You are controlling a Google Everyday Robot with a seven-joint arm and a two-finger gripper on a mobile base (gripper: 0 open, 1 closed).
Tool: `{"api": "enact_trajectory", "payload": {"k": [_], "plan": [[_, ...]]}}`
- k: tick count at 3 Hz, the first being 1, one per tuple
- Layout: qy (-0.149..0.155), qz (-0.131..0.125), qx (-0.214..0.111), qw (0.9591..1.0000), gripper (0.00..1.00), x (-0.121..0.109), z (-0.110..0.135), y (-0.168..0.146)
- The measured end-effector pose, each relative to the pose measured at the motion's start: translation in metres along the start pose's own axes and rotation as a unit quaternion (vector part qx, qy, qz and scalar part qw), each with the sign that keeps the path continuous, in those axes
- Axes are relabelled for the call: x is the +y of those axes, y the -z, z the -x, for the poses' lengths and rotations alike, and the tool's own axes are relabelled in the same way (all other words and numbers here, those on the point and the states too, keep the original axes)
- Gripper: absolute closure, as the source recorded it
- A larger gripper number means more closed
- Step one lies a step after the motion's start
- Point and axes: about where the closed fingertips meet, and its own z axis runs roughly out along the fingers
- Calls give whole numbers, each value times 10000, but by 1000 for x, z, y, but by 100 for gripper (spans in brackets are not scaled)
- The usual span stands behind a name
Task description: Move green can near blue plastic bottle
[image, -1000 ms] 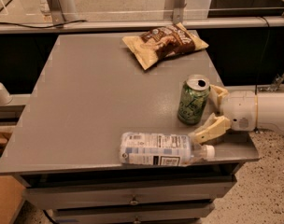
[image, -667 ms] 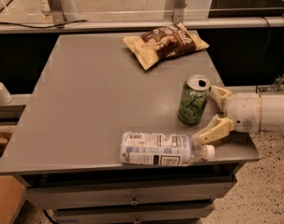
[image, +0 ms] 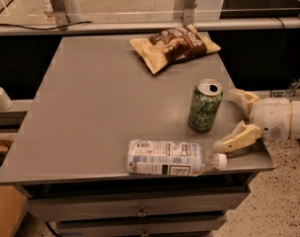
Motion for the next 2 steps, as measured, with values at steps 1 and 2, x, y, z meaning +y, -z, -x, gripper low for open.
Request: {"api": "enact_trajectory", "payload": {"k": [1, 2], "plan": [[74, -196, 39, 9998, 0, -12, 5, 19], [235, -432, -128, 9987, 0, -33, 28, 40]]}}
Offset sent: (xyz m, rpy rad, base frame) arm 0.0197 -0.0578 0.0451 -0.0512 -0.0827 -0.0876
